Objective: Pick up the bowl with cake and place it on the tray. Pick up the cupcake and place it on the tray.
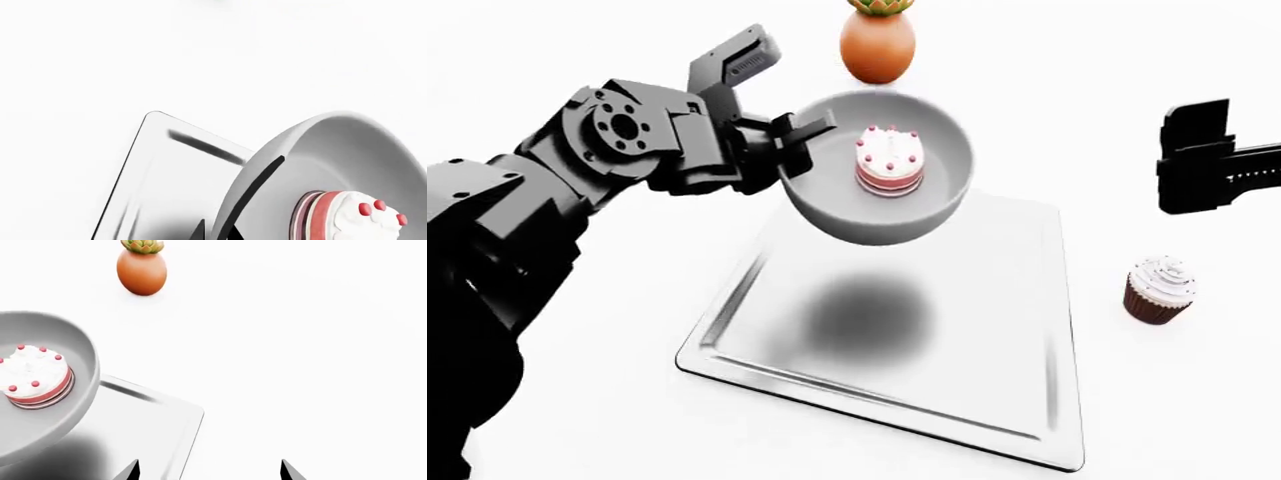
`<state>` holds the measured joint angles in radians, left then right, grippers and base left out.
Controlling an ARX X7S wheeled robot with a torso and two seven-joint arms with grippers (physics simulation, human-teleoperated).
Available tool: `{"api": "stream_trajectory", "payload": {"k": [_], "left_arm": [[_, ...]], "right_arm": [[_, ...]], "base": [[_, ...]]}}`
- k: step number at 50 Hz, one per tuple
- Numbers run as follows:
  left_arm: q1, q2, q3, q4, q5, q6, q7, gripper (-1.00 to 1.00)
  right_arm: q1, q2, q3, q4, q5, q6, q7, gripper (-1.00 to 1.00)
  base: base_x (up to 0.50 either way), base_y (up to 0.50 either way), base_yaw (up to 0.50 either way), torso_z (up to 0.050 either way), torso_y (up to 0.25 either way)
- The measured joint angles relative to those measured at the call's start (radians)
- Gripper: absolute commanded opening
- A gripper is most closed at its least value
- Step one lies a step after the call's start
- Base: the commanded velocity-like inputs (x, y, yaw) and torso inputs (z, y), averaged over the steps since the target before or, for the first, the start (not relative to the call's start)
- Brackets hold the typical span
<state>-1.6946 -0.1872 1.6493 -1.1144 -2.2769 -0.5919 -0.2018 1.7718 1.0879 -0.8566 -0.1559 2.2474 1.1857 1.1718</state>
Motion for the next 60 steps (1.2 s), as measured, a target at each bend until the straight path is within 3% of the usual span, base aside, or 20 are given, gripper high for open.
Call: {"api": "stream_trajectory", "payload": {"k": [31, 60], "left_arm": [[0.088, 0.101, 0.089, -0.173, 0.014, -0.042, 0.165, -1.0], [0.12, 0.121, 0.35, -0.19, -0.2, -0.007, 0.203, -1.0]], "right_arm": [[-0.024, 0.016, -0.006, -0.018, -0.014, -0.015, -0.019, 1.0], [-0.034, 0.025, -0.013, -0.027, -0.018, -0.024, -0.027, 1.0]], "base": [[0.0, 0.0, 0.0, 0.0, 0.001], [0.0, 0.0, 0.0, 0.0, 0.0]]}}
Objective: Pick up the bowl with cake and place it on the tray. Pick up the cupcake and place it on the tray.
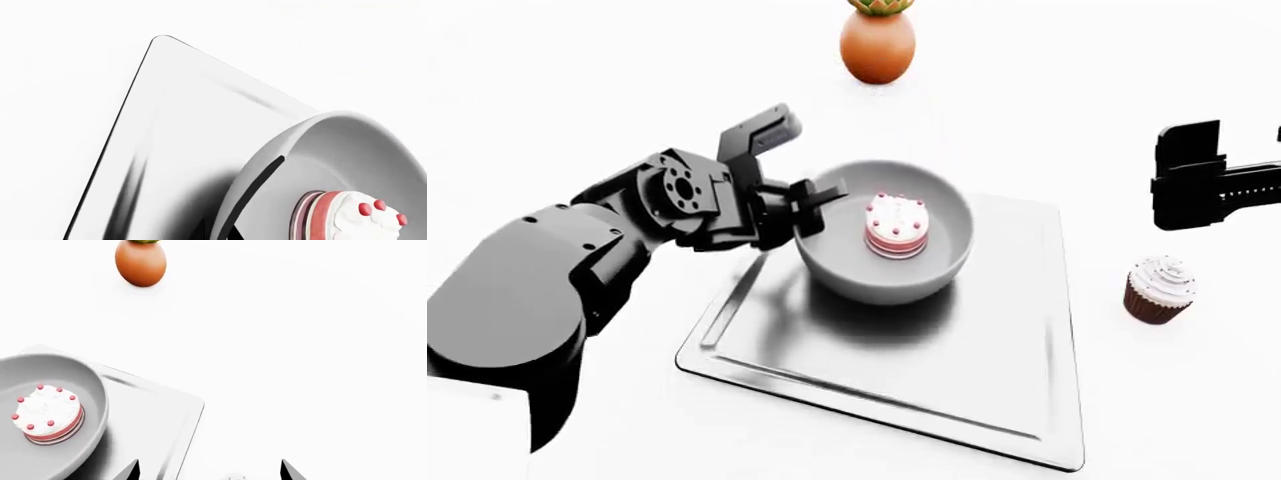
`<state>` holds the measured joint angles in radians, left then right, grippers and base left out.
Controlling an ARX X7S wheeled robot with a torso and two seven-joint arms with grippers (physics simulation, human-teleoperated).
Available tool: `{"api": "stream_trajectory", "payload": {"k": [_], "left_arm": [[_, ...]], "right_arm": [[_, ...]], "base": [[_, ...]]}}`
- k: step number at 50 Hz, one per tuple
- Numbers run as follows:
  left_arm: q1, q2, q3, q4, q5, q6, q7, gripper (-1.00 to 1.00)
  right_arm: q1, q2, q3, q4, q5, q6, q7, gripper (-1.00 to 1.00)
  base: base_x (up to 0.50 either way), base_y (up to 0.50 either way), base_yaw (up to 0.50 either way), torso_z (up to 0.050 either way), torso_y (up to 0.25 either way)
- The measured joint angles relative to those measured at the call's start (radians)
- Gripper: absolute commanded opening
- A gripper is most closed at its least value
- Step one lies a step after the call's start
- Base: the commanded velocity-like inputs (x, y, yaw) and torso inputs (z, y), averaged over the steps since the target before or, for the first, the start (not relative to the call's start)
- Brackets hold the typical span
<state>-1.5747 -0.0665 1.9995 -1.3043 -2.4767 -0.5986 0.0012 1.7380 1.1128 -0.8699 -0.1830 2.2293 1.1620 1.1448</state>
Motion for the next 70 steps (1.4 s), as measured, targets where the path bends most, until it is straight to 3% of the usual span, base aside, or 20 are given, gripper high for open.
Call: {"api": "stream_trajectory", "payload": {"k": [22, 23, 35, 45, 56, 70], "left_arm": [[0.001, 0.01, 0.254, -0.005, -0.248, 0.011, 0.005, -1.0], [0.0, 0.011, 0.267, -0.005, -0.258, 0.012, 0.007, 1.0], [-0.07, 0.007, 0.364, 0.029, -0.346, 0.056, 0.084, 1.0], [-0.315, -0.146, 0.35, 0.403, -0.344, 0.275, 0.075, 1.0], [-0.598, -0.329, 0.323, 0.778, -0.261, 0.424, -0.049, 1.0], [-0.733, -0.548, 0.066, 1.057, 0.027, 0.363, -0.341, 1.0]], "right_arm": [[-0.005, 0.006, -0.002, -0.003, -0.006, -0.005, -0.009, 1.0], [-0.005, 0.006, -0.002, -0.004, -0.006, -0.005, -0.009, 1.0], [-0.007, 0.01, -0.005, -0.006, -0.003, -0.009, -0.009, 1.0], [0.001, 0.003, -0.019, -0.004, 0.023, -0.007, 0.01, 1.0], [0.023, -0.018, -0.067, 0.054, 0.107, -0.022, 0.082, 1.0], [0.051, -0.03, -0.104, 0.127, 0.158, -0.033, 0.134, 1.0]], "base": [[0.0, 0.0, 0.0, 0.0, 0.0], [0.0, 0.0, 0.0, 0.0, 0.0], [0.0, 0.0, 0.0, 0.0, 0.001], [0.0, 0.0, 0.0, 0.002, 0.0], [0.0, 0.0, 0.0, 0.0, 0.0], [0.0, 0.0, 0.0, 0.0, 0.0]]}}
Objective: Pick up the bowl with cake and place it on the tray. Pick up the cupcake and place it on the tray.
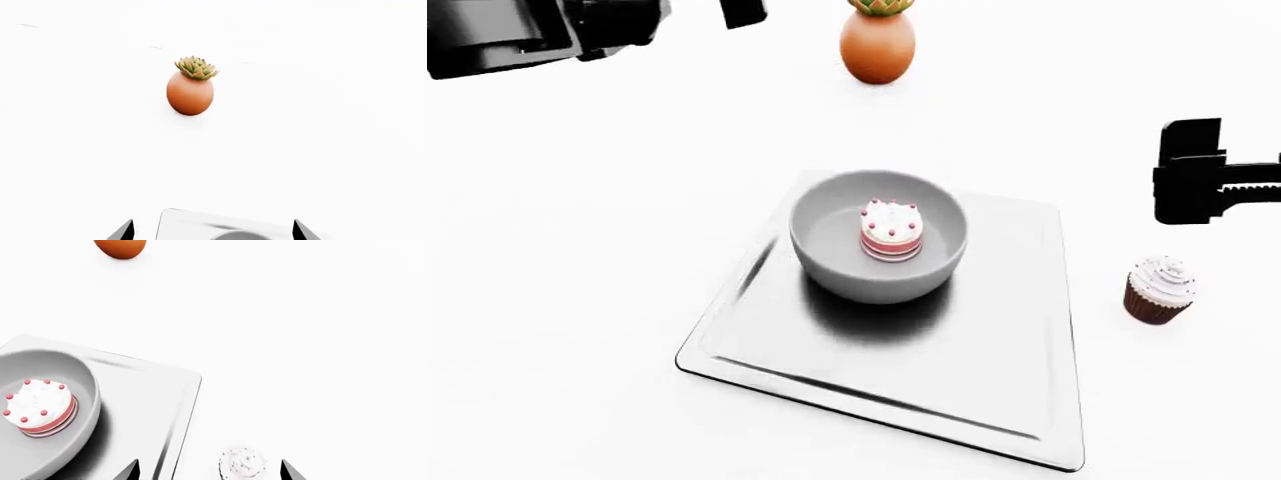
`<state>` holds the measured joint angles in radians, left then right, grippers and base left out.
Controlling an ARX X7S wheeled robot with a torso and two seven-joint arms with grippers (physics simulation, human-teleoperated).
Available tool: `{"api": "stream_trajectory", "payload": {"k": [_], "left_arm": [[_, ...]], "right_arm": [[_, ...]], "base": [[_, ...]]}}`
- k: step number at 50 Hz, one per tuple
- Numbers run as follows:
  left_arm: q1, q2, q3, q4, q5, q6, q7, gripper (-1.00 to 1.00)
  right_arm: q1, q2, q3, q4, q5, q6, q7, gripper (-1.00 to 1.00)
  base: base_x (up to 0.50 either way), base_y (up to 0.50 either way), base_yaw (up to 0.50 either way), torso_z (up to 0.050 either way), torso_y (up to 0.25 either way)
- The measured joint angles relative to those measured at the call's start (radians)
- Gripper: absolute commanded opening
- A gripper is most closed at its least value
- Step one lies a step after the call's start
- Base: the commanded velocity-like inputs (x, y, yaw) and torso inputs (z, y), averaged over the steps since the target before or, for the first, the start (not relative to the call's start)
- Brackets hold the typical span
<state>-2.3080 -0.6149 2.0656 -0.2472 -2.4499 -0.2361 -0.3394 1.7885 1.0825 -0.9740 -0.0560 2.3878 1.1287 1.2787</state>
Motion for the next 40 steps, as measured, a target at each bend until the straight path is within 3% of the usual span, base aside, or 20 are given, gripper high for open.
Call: {"api": "stream_trajectory", "payload": {"k": [16, 40], "left_arm": [[-0.019, -0.147, -0.227, 0.132, 0.221, -0.126, -0.229, 1.0], [0.024, -0.22, -0.336, 0.19, 0.337, -0.173, -0.301, 1.0]], "right_arm": [[-0.034, -0.032, -0.034, 0.082, -0.034, -0.026, -0.018, 1.0], [-0.095, -0.098, -0.085, 0.236, -0.231, -0.024, -0.123, 1.0]], "base": [[0.0, 0.0, 0.0, 0.0, 0.0], [0.0, 0.0, 0.0, 0.0, 0.0]]}}
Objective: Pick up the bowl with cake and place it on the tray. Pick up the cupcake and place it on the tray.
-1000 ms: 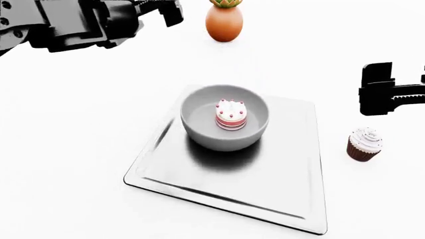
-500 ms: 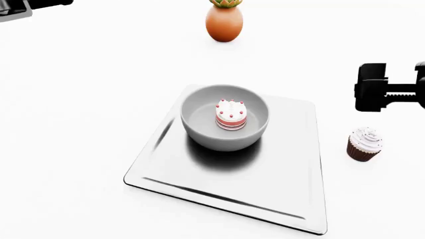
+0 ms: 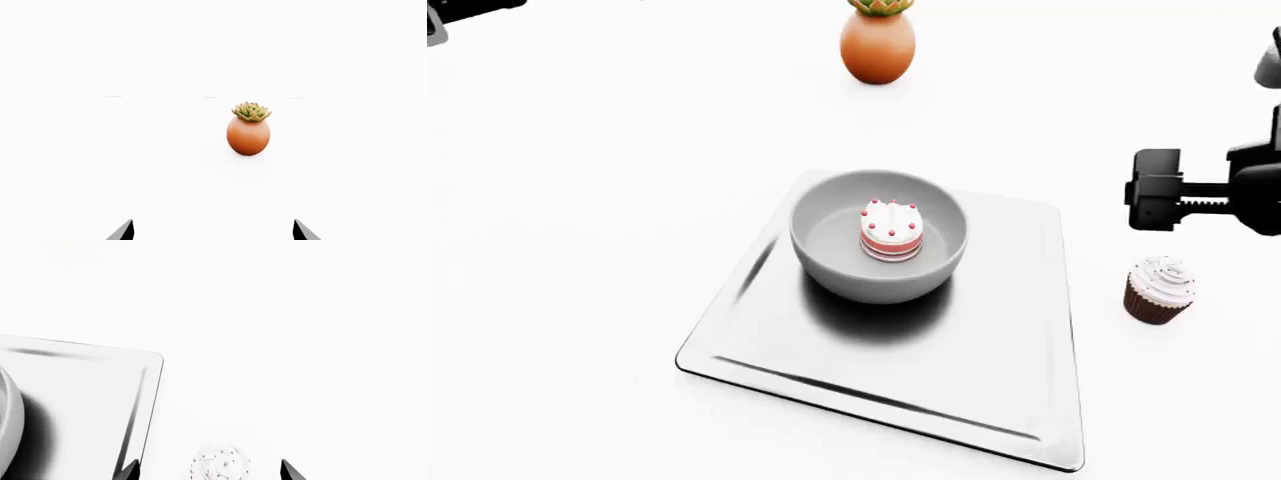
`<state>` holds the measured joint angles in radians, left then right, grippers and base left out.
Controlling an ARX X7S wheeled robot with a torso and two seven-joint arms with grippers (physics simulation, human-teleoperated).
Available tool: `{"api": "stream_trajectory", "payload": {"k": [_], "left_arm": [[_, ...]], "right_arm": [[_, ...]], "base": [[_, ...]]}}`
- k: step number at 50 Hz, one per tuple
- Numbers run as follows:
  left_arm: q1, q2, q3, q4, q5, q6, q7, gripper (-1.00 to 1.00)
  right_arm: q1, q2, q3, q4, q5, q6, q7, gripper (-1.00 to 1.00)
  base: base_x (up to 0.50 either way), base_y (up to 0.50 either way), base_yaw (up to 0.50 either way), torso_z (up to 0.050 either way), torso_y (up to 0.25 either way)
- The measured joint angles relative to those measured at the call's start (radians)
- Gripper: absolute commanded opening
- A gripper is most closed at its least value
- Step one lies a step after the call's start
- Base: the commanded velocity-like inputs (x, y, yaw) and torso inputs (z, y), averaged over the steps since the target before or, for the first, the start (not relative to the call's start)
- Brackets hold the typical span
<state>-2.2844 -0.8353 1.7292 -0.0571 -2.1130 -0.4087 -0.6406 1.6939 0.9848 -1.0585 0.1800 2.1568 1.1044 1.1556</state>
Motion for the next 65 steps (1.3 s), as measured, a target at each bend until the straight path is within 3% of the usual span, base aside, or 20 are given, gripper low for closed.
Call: {"api": "stream_trajectory", "payload": {"k": [65], "left_arm": [[0.064, -0.07, -0.109, 0.057, 0.042, -0.043, -0.038, 1.0]], "right_arm": [[-0.133, -0.093, -0.107, 0.137, -0.15, 0.003, -0.112, 1.0]], "base": [[0.0, 0.0, 0.0, 0.0, 0.0]]}}
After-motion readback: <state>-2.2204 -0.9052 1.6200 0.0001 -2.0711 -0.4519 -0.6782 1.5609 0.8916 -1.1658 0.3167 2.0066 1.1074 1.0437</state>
